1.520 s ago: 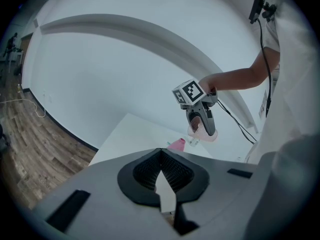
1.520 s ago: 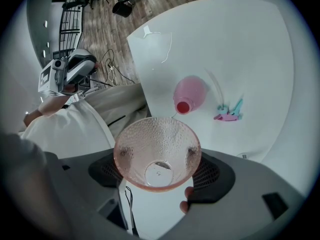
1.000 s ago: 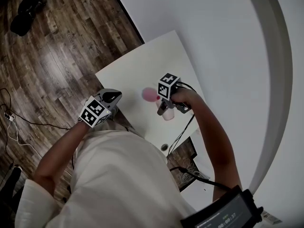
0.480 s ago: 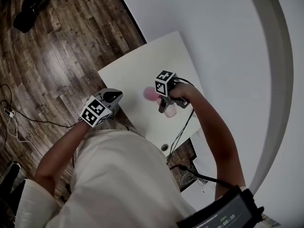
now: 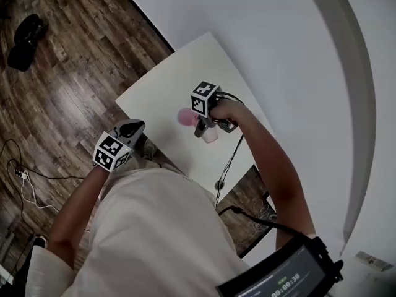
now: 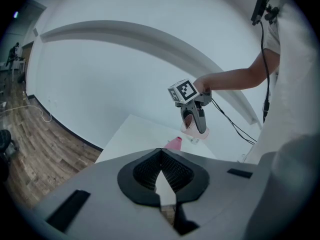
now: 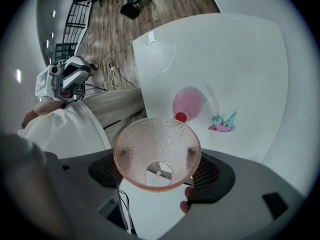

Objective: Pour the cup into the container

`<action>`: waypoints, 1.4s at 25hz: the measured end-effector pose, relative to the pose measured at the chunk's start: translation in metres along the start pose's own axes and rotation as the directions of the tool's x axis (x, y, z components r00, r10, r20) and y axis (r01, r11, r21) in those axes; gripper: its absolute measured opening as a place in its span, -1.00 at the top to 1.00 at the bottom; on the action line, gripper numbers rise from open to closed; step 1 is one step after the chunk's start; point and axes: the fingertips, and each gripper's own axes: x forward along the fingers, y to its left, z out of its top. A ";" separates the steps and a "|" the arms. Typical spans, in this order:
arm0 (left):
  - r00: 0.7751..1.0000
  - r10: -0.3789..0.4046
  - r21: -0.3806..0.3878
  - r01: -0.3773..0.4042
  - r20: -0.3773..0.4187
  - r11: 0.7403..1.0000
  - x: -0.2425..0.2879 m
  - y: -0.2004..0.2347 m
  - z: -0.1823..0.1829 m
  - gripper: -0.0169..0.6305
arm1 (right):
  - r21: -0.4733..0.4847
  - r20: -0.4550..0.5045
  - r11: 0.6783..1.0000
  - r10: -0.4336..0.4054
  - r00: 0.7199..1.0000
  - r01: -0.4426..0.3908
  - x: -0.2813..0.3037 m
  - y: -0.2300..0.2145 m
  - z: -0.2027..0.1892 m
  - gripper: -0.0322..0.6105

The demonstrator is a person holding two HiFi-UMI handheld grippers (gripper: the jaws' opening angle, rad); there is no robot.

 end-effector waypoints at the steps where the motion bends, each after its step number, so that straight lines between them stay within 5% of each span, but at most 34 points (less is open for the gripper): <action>1: 1.000 0.002 0.006 -0.002 -0.001 1.000 -0.001 0.000 0.006 0.91 | 0.004 0.035 1.000 0.009 0.999 -0.009 -0.004 0.003 -0.001 -0.28; 6: 1.000 0.005 0.045 -0.005 -0.006 0.999 -0.009 0.007 0.035 0.91 | 0.031 0.223 0.999 0.031 0.974 -0.039 -0.017 0.013 0.000 -0.28; 14: 0.999 0.042 0.046 -0.042 0.013 0.998 0.002 0.007 0.064 0.91 | 0.029 0.451 0.998 0.042 0.892 -0.062 -0.023 0.011 -0.005 -0.28; 26: 0.997 0.066 0.056 -0.067 0.034 0.996 0.011 -0.020 0.089 0.91 | 0.027 0.782 0.999 0.003 0.624 -0.038 -0.057 0.006 -0.014 -0.28; 35: 0.994 0.085 0.050 -0.089 0.074 0.995 0.019 -0.048 0.104 0.91 | 0.021 0.893 1.000 -0.015 0.451 -0.008 -0.067 0.013 -0.032 -0.28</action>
